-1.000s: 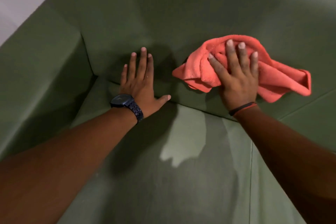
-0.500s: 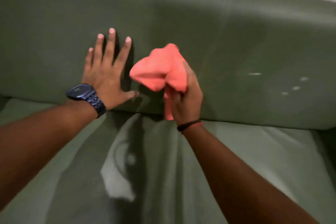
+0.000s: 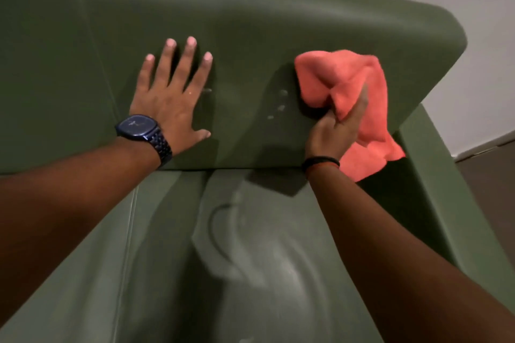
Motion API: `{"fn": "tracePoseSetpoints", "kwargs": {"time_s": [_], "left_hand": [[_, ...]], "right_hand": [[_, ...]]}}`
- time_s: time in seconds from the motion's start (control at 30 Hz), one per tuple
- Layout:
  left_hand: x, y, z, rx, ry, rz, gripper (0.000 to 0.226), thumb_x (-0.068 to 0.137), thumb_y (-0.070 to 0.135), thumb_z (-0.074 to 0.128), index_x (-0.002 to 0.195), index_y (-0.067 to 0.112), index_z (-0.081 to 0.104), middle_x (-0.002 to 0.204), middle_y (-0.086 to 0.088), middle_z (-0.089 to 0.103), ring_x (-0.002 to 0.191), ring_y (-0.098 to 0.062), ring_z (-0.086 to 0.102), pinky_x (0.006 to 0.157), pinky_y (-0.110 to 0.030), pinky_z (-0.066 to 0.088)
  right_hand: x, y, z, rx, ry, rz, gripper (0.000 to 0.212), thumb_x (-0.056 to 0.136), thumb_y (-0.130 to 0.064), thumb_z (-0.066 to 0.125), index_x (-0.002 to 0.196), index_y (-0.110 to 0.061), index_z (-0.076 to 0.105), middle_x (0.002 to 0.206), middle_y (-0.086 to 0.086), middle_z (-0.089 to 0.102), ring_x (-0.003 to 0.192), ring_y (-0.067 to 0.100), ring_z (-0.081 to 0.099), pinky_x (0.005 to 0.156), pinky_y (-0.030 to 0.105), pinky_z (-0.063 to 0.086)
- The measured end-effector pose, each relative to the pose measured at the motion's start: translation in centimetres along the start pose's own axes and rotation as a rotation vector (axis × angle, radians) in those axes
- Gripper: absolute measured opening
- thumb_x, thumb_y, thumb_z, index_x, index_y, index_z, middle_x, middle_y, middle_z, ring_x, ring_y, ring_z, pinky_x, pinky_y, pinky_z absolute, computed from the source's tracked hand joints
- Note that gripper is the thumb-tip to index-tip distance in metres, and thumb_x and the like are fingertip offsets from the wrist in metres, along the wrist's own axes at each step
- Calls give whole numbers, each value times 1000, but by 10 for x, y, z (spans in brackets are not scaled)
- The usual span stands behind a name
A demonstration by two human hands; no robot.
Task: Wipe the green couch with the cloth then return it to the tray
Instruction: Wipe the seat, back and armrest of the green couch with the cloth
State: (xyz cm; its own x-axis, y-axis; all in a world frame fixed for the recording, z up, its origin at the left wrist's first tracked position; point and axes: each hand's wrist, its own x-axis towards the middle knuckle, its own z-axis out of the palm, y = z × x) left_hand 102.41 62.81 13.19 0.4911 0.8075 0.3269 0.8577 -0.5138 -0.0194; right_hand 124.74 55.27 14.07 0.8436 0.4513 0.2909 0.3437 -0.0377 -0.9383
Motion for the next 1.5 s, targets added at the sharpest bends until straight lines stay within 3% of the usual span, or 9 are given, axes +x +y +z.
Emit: {"fn": "tracePoseSetpoints", "kwargs": {"time_s": [0.2, 0.37, 0.57, 0.73, 0.83, 0.93, 1.07, 1.27, 1.5], "left_hand": [[-17, -37, 22, 77, 23, -160, 152, 34, 51, 89, 147, 18, -7, 156, 1, -1, 143, -29, 0, 110, -57, -1], [-24, -61, 35, 127, -2, -119, 157, 30, 36, 93, 147, 17, -9, 156, 1, -2, 143, -34, 0, 108, -59, -3], [-18, -60, 37, 164, 12, -101, 154, 33, 35, 93, 147, 13, -7, 155, 0, -4, 142, -38, 1, 107, -60, -2], [-16, -61, 47, 103, 109, -130, 88, 90, 41, 54, 145, 17, -12, 158, -10, 7, 143, -37, 5, 109, -62, 0], [-18, -63, 44, 123, 86, -101, 106, 78, 29, 71, 147, 15, -8, 158, -11, 7, 142, -38, 6, 109, -61, 1], [-23, -64, 36, 153, 20, -69, 143, 40, 23, 91, 147, 12, -3, 158, -11, 4, 142, -39, 4, 108, -59, 0], [-33, -54, 37, 133, 24, -107, 125, 56, 5, 82, 147, 13, -5, 158, -11, 4, 142, -39, 3, 112, -55, 2], [-94, -17, 45, 20, -248, -82, 137, 50, 49, 84, 147, 10, -5, 158, -10, 0, 144, -32, 1, 114, -49, 4], [-230, 67, 76, -259, -688, -177, 149, 39, 78, 69, 145, 19, -17, 158, -4, -10, 144, -25, -7, 113, -43, -4]], "right_hand": [[-39, 7, 83, -56, -63, 28, 87, 63, 8, 47, 146, -14, 29, 158, 18, 11, 145, 38, 8, 116, 46, 11], [-78, 37, 96, -251, -361, -309, 96, 50, -1, 47, 144, -8, 30, 153, 33, 9, 141, 51, 4, 113, 58, 4], [-52, 33, 113, -149, -30, -45, 75, 73, -17, 43, 144, -1, 27, 155, 30, 11, 143, 44, 6, 116, 50, -2], [-121, 30, 120, -324, -651, -522, 83, 56, -10, 49, 139, -12, 44, 144, 36, 33, 131, 51, 33, 106, 57, 29], [-96, 38, 100, -383, -598, -577, 70, 60, 0, 56, 130, -8, 53, 107, 39, 62, 92, 50, 60, 73, 46, 48], [-51, 52, 83, -428, -327, -511, 74, 66, 1, 59, 137, -9, 43, 135, 44, 39, 127, 47, 37, 101, 44, 36], [-42, 54, 73, -285, -338, -450, 77, 66, -5, 41, 141, -18, 38, 152, 31, 19, 142, 37, 20, 112, 9, 13], [-84, 70, 16, 37, -403, -262, 60, 79, -14, 42, 138, -4, 35, 144, 34, 34, 135, 42, 34, 112, 56, 29], [-164, 130, -105, -133, -710, -238, 66, 80, -18, 41, 142, -4, 25, 147, 27, 32, 138, 32, 32, 115, 44, 27]]}}
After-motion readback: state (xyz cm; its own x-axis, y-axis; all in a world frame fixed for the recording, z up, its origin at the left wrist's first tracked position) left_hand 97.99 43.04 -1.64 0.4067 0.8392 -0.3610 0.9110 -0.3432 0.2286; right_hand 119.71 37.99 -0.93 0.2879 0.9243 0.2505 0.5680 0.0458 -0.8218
